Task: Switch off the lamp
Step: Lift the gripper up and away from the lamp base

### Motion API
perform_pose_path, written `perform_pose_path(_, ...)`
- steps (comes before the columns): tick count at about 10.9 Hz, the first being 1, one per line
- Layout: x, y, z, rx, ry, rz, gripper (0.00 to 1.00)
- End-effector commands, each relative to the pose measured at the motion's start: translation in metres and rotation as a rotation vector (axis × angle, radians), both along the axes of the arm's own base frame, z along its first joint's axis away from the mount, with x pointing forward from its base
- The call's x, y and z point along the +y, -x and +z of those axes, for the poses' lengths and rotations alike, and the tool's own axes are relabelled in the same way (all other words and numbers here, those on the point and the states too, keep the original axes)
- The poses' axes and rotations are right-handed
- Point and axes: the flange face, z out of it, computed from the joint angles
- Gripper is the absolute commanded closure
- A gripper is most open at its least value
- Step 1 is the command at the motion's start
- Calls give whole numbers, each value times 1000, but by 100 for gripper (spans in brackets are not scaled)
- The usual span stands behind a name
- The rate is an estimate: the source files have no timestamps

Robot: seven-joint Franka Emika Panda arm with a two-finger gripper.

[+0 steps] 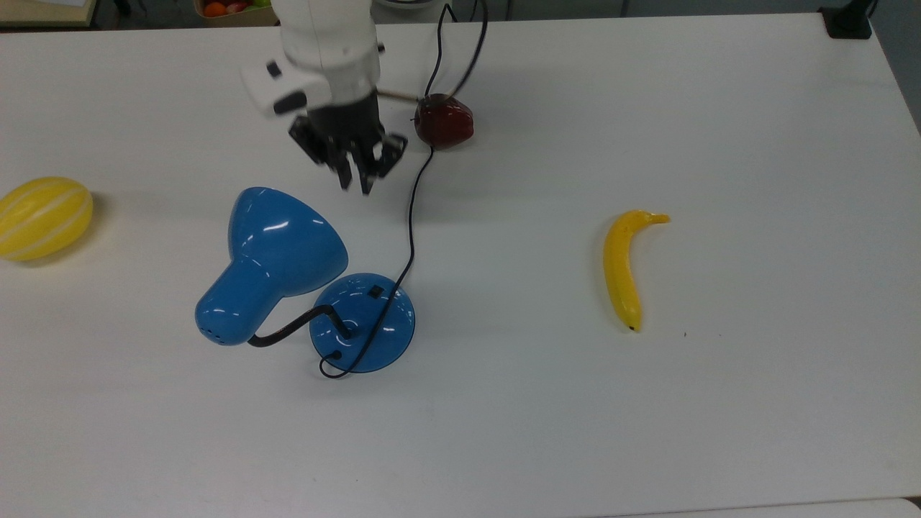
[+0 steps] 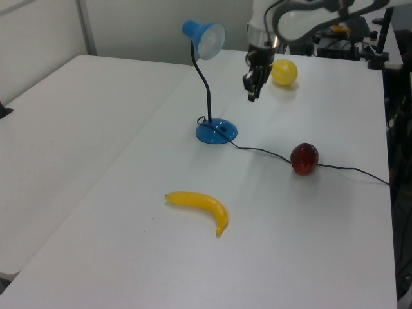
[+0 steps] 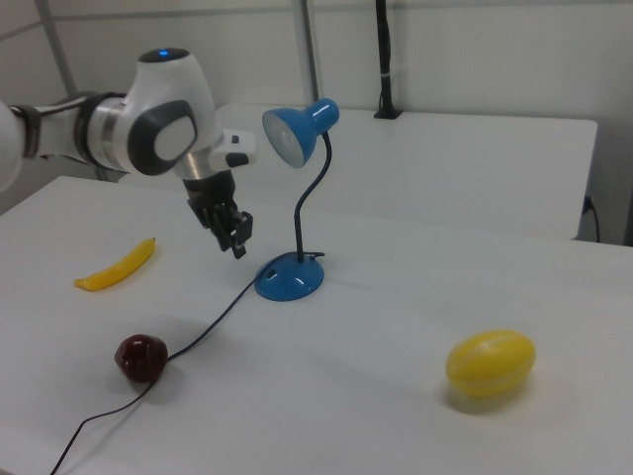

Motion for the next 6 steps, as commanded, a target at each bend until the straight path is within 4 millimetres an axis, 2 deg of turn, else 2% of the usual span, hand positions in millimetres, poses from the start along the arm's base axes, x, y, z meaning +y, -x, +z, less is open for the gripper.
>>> perform_pose_path(1,-9,75,41,41,3,36,0)
perform_pose_path(3,-23,92,58,78,20,27,0)
perform_pose_path(6,-31,99,65,93,22,33,0)
